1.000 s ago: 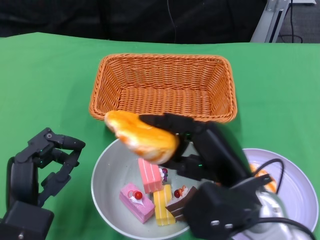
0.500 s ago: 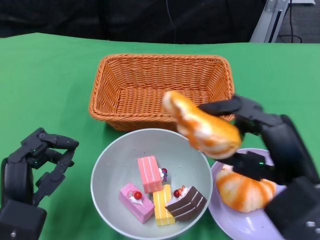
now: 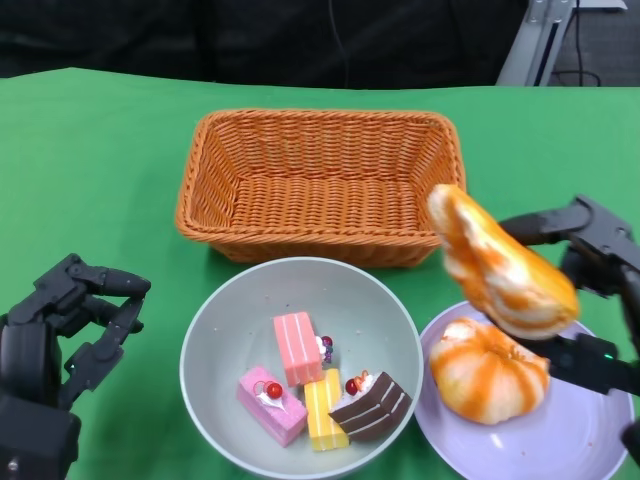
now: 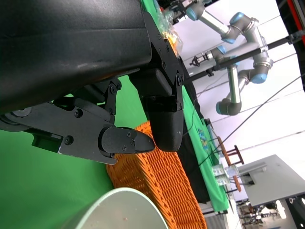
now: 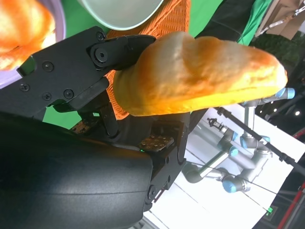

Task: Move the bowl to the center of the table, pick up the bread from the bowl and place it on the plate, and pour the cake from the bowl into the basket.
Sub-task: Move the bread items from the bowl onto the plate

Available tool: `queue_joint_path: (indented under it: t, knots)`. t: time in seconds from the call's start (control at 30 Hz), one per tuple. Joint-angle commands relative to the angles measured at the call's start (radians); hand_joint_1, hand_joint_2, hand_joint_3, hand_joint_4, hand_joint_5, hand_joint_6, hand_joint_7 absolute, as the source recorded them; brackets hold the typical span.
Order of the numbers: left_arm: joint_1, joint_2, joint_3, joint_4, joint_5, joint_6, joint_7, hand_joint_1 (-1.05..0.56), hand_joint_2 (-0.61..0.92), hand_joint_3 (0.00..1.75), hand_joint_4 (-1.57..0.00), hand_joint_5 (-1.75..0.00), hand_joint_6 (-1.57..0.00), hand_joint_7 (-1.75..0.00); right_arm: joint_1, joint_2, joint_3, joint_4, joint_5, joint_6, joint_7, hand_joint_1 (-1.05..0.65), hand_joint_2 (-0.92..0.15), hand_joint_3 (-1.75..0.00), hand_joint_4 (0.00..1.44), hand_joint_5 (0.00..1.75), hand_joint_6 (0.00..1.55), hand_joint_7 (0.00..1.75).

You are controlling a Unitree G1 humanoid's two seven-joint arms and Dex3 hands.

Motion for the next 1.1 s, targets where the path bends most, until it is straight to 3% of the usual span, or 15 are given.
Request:
queue_joint_path:
  t: [0.03,0.5,0.7,1.1]
  knots:
    - [-0.007,0.035,0.017,0.013,-0.002,-0.007,-0.004,-0.15,0.92,0.26,-0.77,-1.40,-0.79,-1.04,0.040,-0.039,-0.066,0.055,0.000,-0.054,-0.023,-0.07,-0.79,-0.50,0.71,1.62,0.66,1.24]
    - [-0.015,0.037,0.017,0.037,-0.014,-0.023,-0.009,-0.15,0.92,0.27,-0.77,-1.40,-0.80,-1.03,0.049,-0.031,-0.098,0.114,0.006,-0.103,-0.040,-0.07,-0.85,-0.38,0.72,1.65,0.68,1.21]
    - [-0.008,0.038,0.017,0.026,-0.033,-0.014,-0.022,-0.14,0.92,0.27,-0.77,-1.40,-0.80,-1.03,0.050,-0.052,-0.114,0.232,-0.065,-0.163,-0.109,-0.07,-0.87,-0.32,0.73,1.74,0.72,1.10]
    - [-0.016,0.042,0.023,0.046,-0.031,-0.032,-0.028,-0.15,0.92,0.27,-0.78,-1.39,-0.80,-1.03,0.038,-0.052,-0.111,0.307,-0.083,-0.200,-0.151,-0.06,-0.88,-0.28,0.72,1.71,0.77,0.99]
